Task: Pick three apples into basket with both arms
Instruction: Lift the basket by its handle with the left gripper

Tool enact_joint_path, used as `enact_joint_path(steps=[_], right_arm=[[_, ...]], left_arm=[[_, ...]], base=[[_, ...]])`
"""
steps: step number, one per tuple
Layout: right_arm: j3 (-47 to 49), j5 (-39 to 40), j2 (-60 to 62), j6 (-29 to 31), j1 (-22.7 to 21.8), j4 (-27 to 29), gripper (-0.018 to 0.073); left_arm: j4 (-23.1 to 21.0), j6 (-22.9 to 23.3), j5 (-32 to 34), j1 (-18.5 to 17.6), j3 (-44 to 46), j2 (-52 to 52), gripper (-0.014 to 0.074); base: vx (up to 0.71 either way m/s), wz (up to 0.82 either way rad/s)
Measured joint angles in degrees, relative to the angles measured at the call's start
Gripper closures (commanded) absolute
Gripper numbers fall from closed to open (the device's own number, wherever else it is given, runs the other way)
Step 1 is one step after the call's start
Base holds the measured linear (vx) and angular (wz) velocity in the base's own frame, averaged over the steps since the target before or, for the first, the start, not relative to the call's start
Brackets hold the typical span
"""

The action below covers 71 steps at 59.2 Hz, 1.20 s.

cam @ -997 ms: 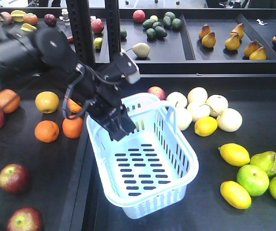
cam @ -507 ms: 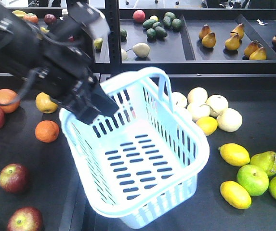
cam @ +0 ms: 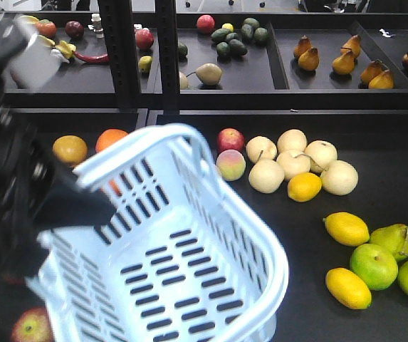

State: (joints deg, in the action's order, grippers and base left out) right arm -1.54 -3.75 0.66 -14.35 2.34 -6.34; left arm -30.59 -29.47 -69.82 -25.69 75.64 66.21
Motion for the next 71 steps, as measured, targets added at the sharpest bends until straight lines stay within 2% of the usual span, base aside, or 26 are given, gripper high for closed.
enact_joint_path(steps=[11, 21, 71], right_arm=[[0.00, 0.00, 0.00, 0.00, 0.00, 0.00, 0.0568], [0.00, 0.00, 0.00, 0.00, 0.00, 0.00, 0.0568], [0.00, 0.00, 0.00, 0.00, 0.00, 0.00, 0.0568]], left_arm=[[0.05, 0.23, 10.33, 0.00, -12.01, -9.67, 0.0603], [0.05, 0.23, 17.53, 0.00, -15.09, -14.66, 0.0603], [0.00, 0.23, 18.55, 0.00, -15.20, -16.04, 0.0602]], base=[[0.00, 0.00], [0.00, 0.00], [0.00, 0.00]])
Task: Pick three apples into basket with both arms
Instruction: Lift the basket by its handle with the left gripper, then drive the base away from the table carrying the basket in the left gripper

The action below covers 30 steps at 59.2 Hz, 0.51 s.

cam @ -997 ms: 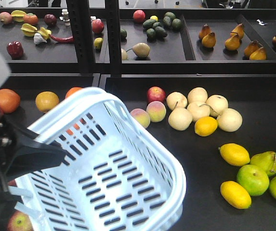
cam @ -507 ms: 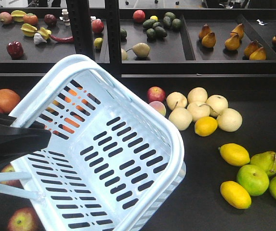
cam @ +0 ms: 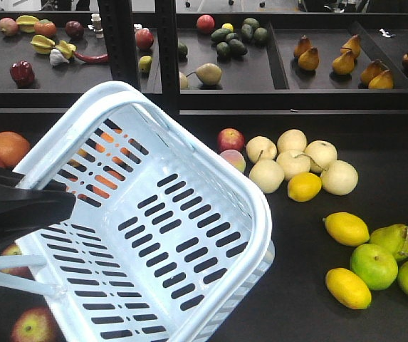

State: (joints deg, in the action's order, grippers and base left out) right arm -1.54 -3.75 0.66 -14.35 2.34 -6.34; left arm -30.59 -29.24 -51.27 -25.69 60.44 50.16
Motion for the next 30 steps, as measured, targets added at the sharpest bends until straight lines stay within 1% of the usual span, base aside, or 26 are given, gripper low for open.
enact_joint_path(steps=[30], right_arm=[[0.00, 0.00, 0.00, 0.00, 0.00, 0.00, 0.0568]], left_arm=[[0.00, 0.00, 0.00, 0.00, -0.24, 0.00, 0.0602]], base=[[0.00, 0.00]])
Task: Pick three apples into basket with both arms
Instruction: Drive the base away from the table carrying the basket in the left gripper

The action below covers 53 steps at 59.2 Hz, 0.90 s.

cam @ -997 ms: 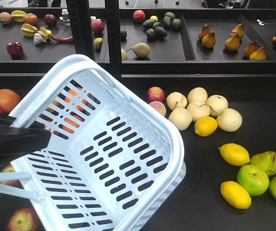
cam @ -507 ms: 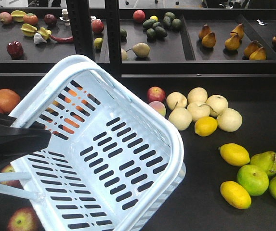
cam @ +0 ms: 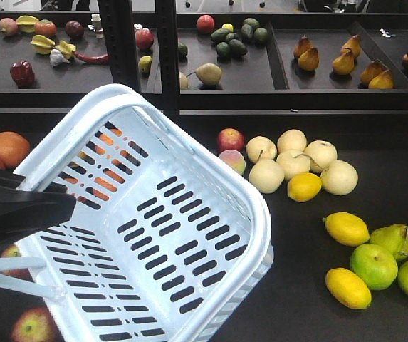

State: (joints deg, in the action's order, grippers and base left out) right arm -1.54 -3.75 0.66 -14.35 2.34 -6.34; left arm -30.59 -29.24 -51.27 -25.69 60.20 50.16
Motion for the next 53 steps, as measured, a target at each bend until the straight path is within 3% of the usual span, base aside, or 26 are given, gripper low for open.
enact_joint_path(steps=[53], right_arm=[[0.00, 0.00, 0.00, 0.00, 0.00, 0.00, 0.0568]], left_arm=[[0.00, 0.00, 0.05, 0.00, 0.00, 0.06, 0.0602]], base=[[-0.02, 0.07]])
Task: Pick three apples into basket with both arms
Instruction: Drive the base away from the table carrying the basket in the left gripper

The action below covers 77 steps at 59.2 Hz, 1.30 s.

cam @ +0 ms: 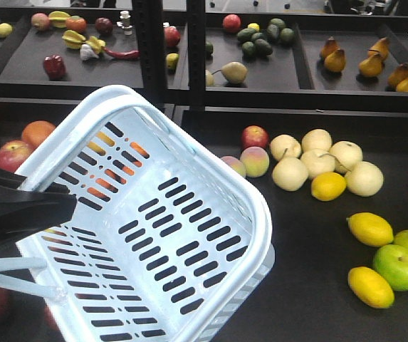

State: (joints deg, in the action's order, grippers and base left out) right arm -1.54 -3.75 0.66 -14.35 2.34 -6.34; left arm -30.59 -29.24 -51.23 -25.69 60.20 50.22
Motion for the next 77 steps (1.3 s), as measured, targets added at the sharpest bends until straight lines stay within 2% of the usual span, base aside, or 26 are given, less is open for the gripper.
enact_joint_path(steps=[34, 77], right_arm=[[0.00, 0.00, 0.00, 0.00, 0.00, 0.00, 0.0568], [0.00, 0.00, 0.00, 0.00, 0.00, 0.00, 0.0568]], left_arm=[[0.00, 0.00, 0.00, 0.00, 0.00, 0.00, 0.0602], [0.00, 0.00, 0.00, 0.00, 0.00, 0.00, 0.0602]], base=[[-0.09, 0.36], [-0.15, 0.57]])
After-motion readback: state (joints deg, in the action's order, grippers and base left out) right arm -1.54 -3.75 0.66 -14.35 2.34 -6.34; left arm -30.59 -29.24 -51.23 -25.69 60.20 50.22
